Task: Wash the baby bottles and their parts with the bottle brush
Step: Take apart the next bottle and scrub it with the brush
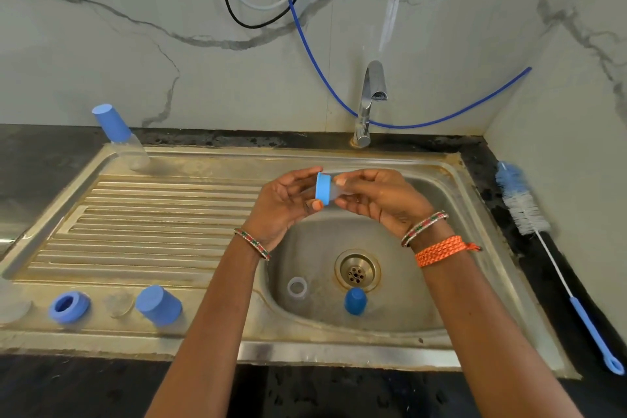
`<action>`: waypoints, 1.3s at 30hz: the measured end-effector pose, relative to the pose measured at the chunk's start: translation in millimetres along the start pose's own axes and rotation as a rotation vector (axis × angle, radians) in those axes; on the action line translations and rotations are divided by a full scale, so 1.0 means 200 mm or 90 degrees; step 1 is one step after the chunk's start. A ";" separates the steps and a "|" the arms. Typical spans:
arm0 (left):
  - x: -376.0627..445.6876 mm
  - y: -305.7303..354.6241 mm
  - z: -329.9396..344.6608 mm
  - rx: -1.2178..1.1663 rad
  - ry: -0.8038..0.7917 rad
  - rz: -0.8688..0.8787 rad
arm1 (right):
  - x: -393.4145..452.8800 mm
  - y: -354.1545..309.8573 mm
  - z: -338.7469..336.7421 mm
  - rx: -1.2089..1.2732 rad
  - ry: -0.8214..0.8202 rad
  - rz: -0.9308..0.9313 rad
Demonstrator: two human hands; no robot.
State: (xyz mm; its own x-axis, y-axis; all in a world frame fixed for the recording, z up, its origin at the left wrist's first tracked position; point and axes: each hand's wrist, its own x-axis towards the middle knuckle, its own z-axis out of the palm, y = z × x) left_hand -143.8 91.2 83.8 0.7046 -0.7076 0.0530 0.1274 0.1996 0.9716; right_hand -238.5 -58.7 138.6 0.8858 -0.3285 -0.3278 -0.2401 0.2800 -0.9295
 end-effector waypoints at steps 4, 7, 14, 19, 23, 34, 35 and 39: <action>0.03 0.00 0.01 0.107 -0.027 -0.011 | 0.03 0.00 -0.01 -0.053 0.027 0.028; 0.04 0.02 0.00 0.125 -0.078 -0.098 | 0.04 -0.01 -0.02 -0.107 0.009 0.028; 0.08 0.08 -0.01 -0.020 0.000 -0.149 | 0.09 0.00 0.01 -0.229 0.095 -0.191; 0.08 0.10 -0.02 -0.079 0.002 -0.174 | 0.11 0.01 0.03 -0.203 0.066 -0.210; 0.08 0.10 -0.04 -0.035 -0.016 -0.195 | 0.11 0.01 0.03 -0.214 0.053 -0.185; 0.08 0.10 -0.03 -0.014 0.033 -0.104 | 0.09 0.00 0.04 -0.393 0.106 -0.308; 0.06 0.09 -0.03 -0.020 0.031 -0.102 | 0.08 0.00 0.04 -0.409 0.098 -0.309; 0.03 0.01 -0.01 -0.062 0.033 -0.116 | 0.07 -0.01 0.02 -0.480 0.083 -0.295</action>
State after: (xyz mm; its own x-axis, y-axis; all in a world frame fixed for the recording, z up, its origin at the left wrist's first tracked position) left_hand -138.8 89.0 86.6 0.6985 -0.7024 -0.1368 0.3213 0.1371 0.9370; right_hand -223.6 -59.9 135.7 0.9179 -0.3734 0.1342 -0.1072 -0.5590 -0.8222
